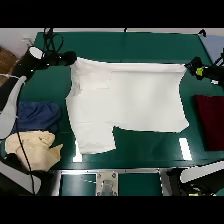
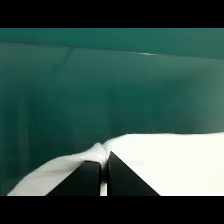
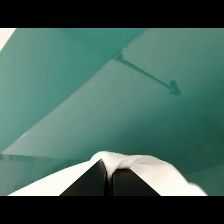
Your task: Fold the shirts.
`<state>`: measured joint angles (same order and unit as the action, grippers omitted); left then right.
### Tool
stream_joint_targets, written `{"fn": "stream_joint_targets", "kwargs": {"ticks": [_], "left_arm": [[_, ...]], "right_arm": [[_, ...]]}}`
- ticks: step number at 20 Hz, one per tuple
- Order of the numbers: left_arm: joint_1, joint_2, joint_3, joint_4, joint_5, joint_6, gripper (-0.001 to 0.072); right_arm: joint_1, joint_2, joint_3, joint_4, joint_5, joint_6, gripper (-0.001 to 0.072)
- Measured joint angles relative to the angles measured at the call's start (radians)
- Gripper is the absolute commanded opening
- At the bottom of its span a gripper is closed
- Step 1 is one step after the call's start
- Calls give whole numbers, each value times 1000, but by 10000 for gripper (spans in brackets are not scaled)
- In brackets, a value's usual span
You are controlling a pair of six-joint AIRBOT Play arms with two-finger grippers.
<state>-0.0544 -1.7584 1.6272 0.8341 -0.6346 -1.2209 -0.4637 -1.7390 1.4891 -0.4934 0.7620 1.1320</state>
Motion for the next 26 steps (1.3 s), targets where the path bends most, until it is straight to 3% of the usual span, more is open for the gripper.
{"fn": "stream_joint_targets", "kwargs": {"ticks": [5, 13, 21, 22, 23, 24, 25, 26], "left_arm": [[14, -4, 15, 16, -63, 6, 29], [58, -6, 18, 207, -459, -39, 29], [61, -5, -113, 233, -546, -79, 29], [61, -6, -127, 223, -548, -79, 30], [62, -6, -137, 210, -552, -79, 140], [62, -6, -145, 195, -561, -79, 469], [62, -6, -149, 177, -581, -80, 625], [62, -5, -150, 159, -602, -84, 620]], "right_arm": [[-16, -15, 32, -38, 64, -17, 12], [-83, -17, 8, -309, 357, 55, 13], [-86, -18, -104, -415, 423, 70, 17], [-86, -18, -107, -421, 429, 77, 115], [-86, -17, -106, -428, 433, 87, 180], [-87, -15, -100, -443, 444, 100, 191], [-87, -11, -91, -467, 463, 122, 192], [-87, -5, -78, -501, 489, 149, 185]]}}
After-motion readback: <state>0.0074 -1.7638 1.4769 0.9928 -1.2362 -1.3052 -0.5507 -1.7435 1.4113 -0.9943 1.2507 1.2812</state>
